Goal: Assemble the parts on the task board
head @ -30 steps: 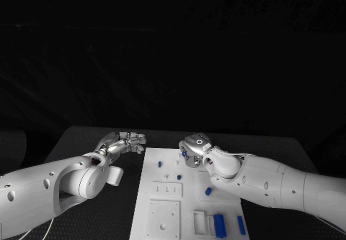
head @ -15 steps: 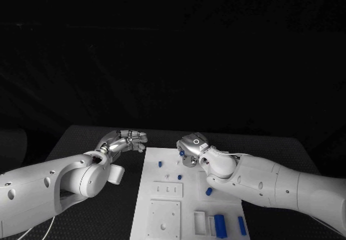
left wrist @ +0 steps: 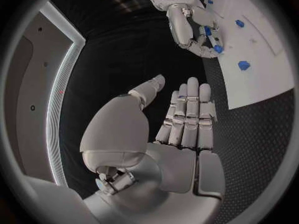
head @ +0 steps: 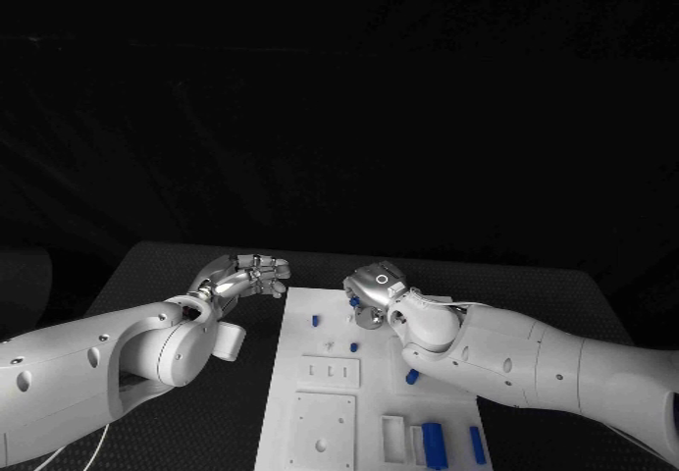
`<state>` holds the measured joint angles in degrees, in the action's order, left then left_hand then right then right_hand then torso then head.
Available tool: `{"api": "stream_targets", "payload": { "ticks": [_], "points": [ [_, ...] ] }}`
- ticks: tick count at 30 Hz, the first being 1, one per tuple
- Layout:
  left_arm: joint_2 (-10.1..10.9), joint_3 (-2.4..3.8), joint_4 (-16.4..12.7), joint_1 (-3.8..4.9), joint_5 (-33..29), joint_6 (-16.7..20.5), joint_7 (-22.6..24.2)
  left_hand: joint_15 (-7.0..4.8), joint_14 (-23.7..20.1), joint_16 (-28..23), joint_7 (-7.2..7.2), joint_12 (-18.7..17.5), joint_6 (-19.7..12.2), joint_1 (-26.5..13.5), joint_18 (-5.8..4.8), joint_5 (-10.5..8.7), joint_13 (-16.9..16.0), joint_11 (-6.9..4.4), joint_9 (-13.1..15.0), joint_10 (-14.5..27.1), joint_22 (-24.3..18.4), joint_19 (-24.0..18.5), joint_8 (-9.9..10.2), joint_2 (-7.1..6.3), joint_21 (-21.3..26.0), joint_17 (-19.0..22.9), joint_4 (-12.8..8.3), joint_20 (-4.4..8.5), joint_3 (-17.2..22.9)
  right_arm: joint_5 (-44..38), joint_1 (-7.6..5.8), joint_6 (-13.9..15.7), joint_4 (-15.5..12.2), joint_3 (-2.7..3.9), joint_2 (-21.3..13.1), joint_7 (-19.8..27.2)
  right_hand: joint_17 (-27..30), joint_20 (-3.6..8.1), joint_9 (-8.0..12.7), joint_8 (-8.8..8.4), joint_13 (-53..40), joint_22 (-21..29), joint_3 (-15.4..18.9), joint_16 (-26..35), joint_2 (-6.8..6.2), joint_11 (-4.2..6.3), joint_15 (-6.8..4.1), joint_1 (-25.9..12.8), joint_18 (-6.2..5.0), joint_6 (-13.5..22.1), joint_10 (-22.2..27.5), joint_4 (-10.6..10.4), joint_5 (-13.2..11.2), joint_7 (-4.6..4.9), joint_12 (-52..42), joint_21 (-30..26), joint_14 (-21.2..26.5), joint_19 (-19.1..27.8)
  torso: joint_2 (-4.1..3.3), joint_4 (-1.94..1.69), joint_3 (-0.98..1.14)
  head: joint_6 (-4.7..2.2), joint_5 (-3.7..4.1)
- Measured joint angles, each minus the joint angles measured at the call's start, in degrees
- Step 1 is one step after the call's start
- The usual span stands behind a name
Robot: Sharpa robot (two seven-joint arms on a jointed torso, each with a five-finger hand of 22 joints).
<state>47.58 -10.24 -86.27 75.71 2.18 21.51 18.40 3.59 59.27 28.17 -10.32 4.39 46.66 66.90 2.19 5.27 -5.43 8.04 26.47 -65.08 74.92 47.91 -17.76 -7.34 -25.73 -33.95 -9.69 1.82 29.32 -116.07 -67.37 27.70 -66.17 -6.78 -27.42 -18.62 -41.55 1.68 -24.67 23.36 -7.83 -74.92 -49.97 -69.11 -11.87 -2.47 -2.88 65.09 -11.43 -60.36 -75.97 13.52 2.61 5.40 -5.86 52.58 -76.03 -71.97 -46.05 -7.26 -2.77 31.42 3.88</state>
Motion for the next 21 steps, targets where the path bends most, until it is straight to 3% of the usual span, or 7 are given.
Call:
{"api": "stream_targets", "payload": {
  "ticks": [10, 21],
  "points": [
    [-0.1, -0.01, 0.3, 0.00, 0.0, 0.0, 0.0, 0.00, 0.0, 0.0, 0.00, 0.0, 0.0, 0.0, -0.02, 0.00, 0.0, 0.00, 0.0, 0.0, 0.0, 0.0, 0.0, 0.00, 0.0, -0.1, 0.0, 0.00, 0.0, -0.2, -0.08, 0.1, -0.7, 0.05, 0.3, -0.2, 0.1, 0.00, 0.0, -0.13, 0.0, 0.0, 0.0, 0.0, -0.24, -0.12, -0.01, -0.2, 0.01, 0.0, -0.1, 0.0, 0.0, 0.00, 0.0, 0.0, 0.0, 0.0, -0.54, -0.02, -0.25, -0.03, -0.03],
    [-0.1, -0.01, 0.3, 0.00, 0.0, 0.0, 0.0, 0.00, 0.0, 0.0, 0.00, 0.0, 0.0, 0.0, -0.05, 0.00, 0.0, 0.00, 0.0, 0.0, 0.0, 0.0, 0.0, 0.00, 0.0, -0.1, 0.0, 0.00, 0.0, -0.7, -0.19, 0.1, -0.4, 0.07, 0.4, -0.1, 0.0, -0.01, 0.0, -0.27, 0.0, 0.0, -0.2, 0.0, -0.30, -0.21, -0.02, -0.2, 0.01, 0.0, -0.2, 0.2, -0.1, 0.04, 0.0, 0.0, 0.0, 0.0, -0.65, 0.01, -0.32, -0.12, -0.08]
  ]
}}
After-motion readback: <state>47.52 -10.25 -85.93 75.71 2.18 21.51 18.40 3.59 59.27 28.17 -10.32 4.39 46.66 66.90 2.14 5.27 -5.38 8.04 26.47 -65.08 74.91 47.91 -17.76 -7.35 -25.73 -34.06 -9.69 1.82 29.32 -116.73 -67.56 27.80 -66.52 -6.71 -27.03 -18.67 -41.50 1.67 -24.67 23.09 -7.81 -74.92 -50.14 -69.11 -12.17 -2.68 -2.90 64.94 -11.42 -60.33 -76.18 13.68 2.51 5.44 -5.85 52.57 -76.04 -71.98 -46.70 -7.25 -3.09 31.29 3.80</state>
